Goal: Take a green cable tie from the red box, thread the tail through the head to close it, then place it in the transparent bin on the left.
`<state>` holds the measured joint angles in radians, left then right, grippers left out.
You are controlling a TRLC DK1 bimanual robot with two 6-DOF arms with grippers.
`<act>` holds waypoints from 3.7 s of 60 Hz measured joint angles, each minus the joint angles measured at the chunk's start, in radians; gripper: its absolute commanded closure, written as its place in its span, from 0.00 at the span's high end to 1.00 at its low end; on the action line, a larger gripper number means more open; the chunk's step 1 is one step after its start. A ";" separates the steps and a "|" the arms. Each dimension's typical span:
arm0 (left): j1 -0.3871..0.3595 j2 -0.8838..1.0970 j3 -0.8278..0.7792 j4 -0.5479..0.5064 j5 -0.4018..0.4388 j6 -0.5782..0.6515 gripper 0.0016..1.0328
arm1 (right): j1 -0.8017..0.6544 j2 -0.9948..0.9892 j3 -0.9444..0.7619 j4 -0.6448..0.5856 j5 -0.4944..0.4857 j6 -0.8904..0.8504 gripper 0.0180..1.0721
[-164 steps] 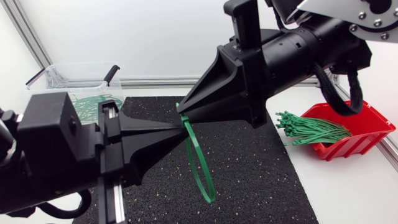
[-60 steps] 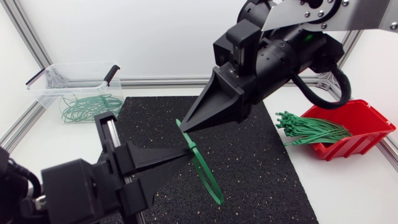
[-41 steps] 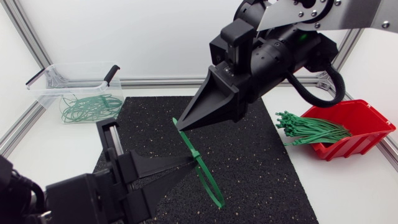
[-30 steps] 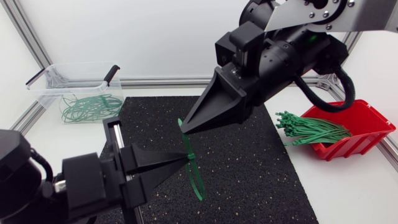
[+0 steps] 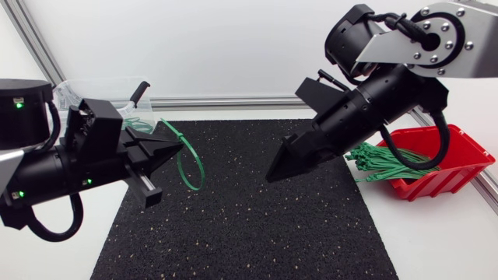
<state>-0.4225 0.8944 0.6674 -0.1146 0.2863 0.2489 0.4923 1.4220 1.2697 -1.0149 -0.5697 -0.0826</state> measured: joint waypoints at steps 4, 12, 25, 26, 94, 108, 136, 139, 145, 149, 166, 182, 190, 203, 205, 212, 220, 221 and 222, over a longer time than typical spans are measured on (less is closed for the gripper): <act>0.089 0.028 0.044 -0.036 -0.003 -0.004 0.03 | -0.018 -0.020 -0.015 0.032 0.062 0.000 0.96; 0.285 0.128 0.148 -0.034 -0.007 -0.006 0.03 | -0.038 -0.085 -0.050 0.100 0.216 0.000 0.96; 0.479 0.247 0.244 0.161 -0.139 -0.016 0.03 | -0.043 -0.204 -0.126 0.174 0.389 0.000 0.96; 0.486 0.255 0.253 0.170 -0.143 -0.020 0.03 | -0.044 -0.213 -0.129 0.175 0.392 0.000 0.96; 0.571 0.779 0.870 -0.311 -0.416 -0.093 0.95 | -0.228 -0.590 -0.323 0.135 0.422 -0.079 0.96; 0.571 0.504 0.639 -0.224 -0.415 -0.092 0.96 | -0.369 -0.742 -0.408 0.256 0.423 -0.079 0.96; 0.504 0.063 0.085 0.019 -0.415 -0.095 0.96 | -0.515 -1.114 -0.682 0.426 0.434 -0.056 0.96; 0.501 0.031 0.044 0.039 -0.415 -0.100 0.96 | -0.522 -1.154 -0.709 0.453 0.438 -0.051 0.96; 0.492 -0.046 -0.054 0.079 -0.415 -0.122 0.96 | -0.531 -1.211 -0.753 0.489 0.445 -0.036 0.96; 0.483 -0.106 -0.113 0.100 -0.413 -0.136 0.96 | -0.534 -1.242 -0.790 0.524 0.453 -0.028 0.96; 0.443 -0.383 -0.311 0.136 -0.406 -0.198 0.96 | -0.533 -1.297 -0.928 0.666 0.489 -0.005 0.96; 0.439 -0.529 -0.407 0.134 -0.377 -0.209 0.96 | -0.519 -1.344 -1.054 0.798 0.517 0.024 0.96; 0.437 -0.597 -0.452 0.134 -0.363 -0.216 0.96 | -0.513 -1.366 -1.117 0.865 0.532 0.035 0.96; 0.432 -0.704 -0.525 0.127 -0.338 -0.224 0.96 | -0.504 -1.405 -1.219 0.975 0.556 0.056 0.96; 0.432 -0.723 -0.536 0.127 -0.333 -0.224 0.96 | -0.501 -1.410 -1.233 0.989 0.558 0.057 0.96; 0.432 -0.779 -0.575 0.120 -0.317 -0.224 0.96 | -0.499 -1.416 -1.246 0.998 0.564 0.061 0.96; 0.432 -0.845 -0.622 0.115 -0.301 -0.227 0.93 | -0.499 -1.416 -1.246 0.998 0.567 0.061 0.96; 0.432 -0.854 -0.626 0.121 -0.297 -0.228 0.93 | -0.499 -1.416 -1.246 0.998 0.567 0.061 0.96; 0.432 -0.859 -0.626 0.121 -0.298 -0.228 0.93 | -0.499 -1.416 -1.246 0.998 0.567 0.061 0.96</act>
<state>0.0097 0.0357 0.0418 0.0059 -0.0113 0.0212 -0.0071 0.0055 0.0238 -0.0174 -0.0025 -0.0219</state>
